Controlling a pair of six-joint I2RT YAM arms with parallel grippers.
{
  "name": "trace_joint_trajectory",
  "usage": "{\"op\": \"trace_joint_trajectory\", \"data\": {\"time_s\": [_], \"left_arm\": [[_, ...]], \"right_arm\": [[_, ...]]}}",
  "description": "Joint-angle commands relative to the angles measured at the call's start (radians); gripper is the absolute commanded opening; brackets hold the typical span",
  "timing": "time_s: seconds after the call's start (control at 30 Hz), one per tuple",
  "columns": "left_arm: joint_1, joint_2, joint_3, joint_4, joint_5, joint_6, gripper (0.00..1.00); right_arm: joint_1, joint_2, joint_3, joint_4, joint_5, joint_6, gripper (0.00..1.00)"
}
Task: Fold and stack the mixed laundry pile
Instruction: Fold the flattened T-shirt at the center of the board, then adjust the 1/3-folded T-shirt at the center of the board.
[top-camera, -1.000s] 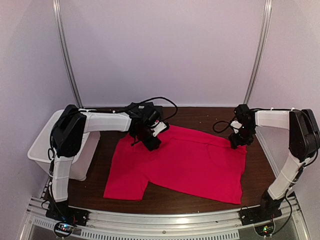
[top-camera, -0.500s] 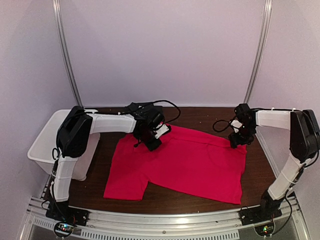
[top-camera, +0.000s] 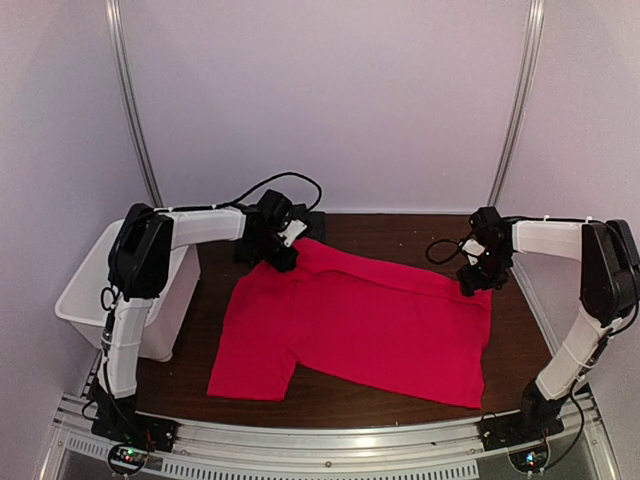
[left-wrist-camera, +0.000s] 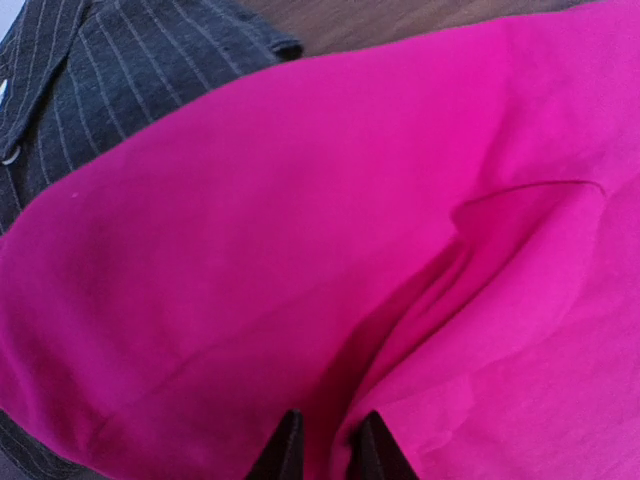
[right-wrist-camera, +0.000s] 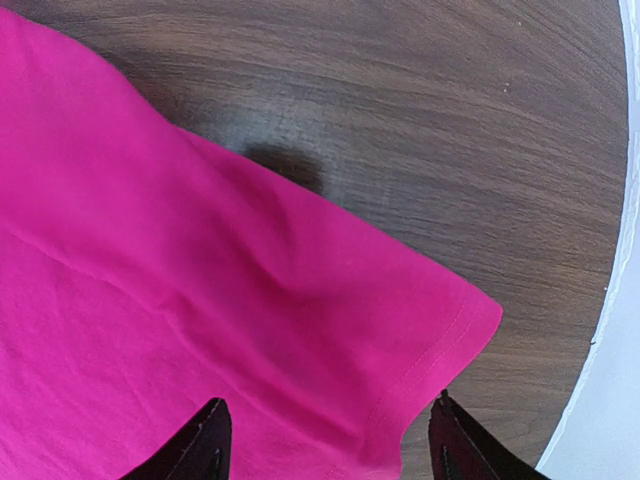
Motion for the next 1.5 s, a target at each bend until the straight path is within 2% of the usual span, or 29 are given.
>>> {"op": "trace_joint_trajectory", "data": {"time_s": [0.0,0.13,0.2,0.37,0.5,0.73,0.9,1.03,1.2,1.27,1.47], "left_arm": [[0.007,0.052,0.049,0.01,-0.042,0.006,0.23],[0.007,0.052,0.05,0.001,-0.196,-0.009,0.36],[0.007,0.008,0.019,0.021,-0.19,-0.005,0.4],[0.004,-0.209,-0.168,0.189,-0.152,0.019,0.4],[-0.004,-0.268,-0.209,0.182,-0.063,0.055,0.39],[-0.06,-0.21,-0.228,0.163,0.053,0.094,0.3],[-0.085,-0.171,-0.223,0.158,0.194,0.115,0.21],[-0.09,-0.107,-0.188,0.147,0.092,0.092,0.2],[-0.087,-0.011,-0.069,0.083,0.012,0.082,0.21],[-0.081,0.013,-0.034,0.073,-0.035,0.062,0.24],[-0.057,0.031,0.008,0.063,-0.046,0.044,0.29]], "right_arm": [[0.005,-0.027,-0.006,0.01,-0.002,0.008,0.69],[0.005,-0.029,-0.004,0.007,-0.005,0.01,0.69],[0.005,-0.03,-0.003,0.006,-0.011,0.011,0.69],[0.005,-0.046,-0.011,0.008,-0.013,0.016,0.68],[0.005,-0.062,-0.017,0.013,-0.02,0.02,0.68],[0.005,-0.077,-0.015,0.013,-0.021,0.022,0.68],[0.005,-0.074,-0.012,0.01,-0.021,0.022,0.68],[0.005,-0.073,-0.009,0.009,-0.021,0.024,0.68],[0.005,-0.073,-0.01,0.005,-0.021,0.024,0.68],[0.005,-0.078,-0.012,0.004,-0.02,0.025,0.68],[0.005,-0.083,-0.018,0.004,-0.02,0.024,0.68]]}}
